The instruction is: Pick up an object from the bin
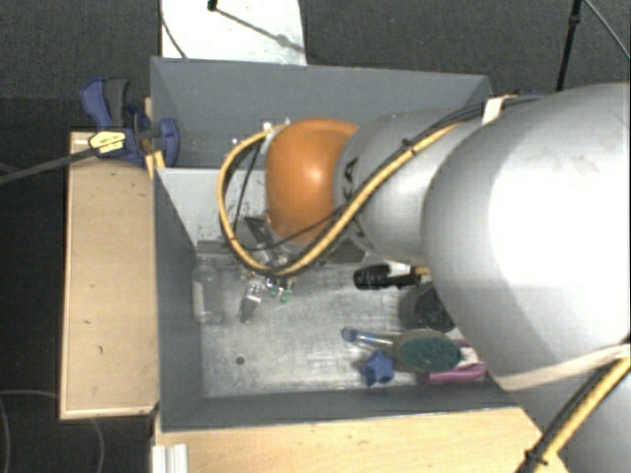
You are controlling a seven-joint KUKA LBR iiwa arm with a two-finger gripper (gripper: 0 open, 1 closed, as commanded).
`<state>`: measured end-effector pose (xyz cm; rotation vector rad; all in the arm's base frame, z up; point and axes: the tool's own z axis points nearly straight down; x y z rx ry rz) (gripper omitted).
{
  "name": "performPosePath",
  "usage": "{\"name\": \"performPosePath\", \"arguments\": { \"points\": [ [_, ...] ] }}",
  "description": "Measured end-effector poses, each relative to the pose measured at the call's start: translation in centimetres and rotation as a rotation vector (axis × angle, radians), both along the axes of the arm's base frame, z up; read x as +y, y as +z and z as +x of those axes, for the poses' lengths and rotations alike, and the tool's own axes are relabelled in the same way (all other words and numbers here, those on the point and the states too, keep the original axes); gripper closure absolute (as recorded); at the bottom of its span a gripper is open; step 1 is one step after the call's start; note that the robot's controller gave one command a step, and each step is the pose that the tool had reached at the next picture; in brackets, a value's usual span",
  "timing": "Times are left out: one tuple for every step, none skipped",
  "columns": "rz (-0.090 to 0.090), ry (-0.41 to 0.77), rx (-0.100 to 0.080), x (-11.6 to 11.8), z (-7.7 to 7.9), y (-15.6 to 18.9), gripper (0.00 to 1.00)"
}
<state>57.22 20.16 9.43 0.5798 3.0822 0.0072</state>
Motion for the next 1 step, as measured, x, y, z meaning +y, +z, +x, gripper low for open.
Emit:
{"name": "performPosePath", "arguments": {
  "points": [
    [-0.005, -0.051, 0.001, -6.62, 1.68, 1.01, 0.0]
  ]
}}
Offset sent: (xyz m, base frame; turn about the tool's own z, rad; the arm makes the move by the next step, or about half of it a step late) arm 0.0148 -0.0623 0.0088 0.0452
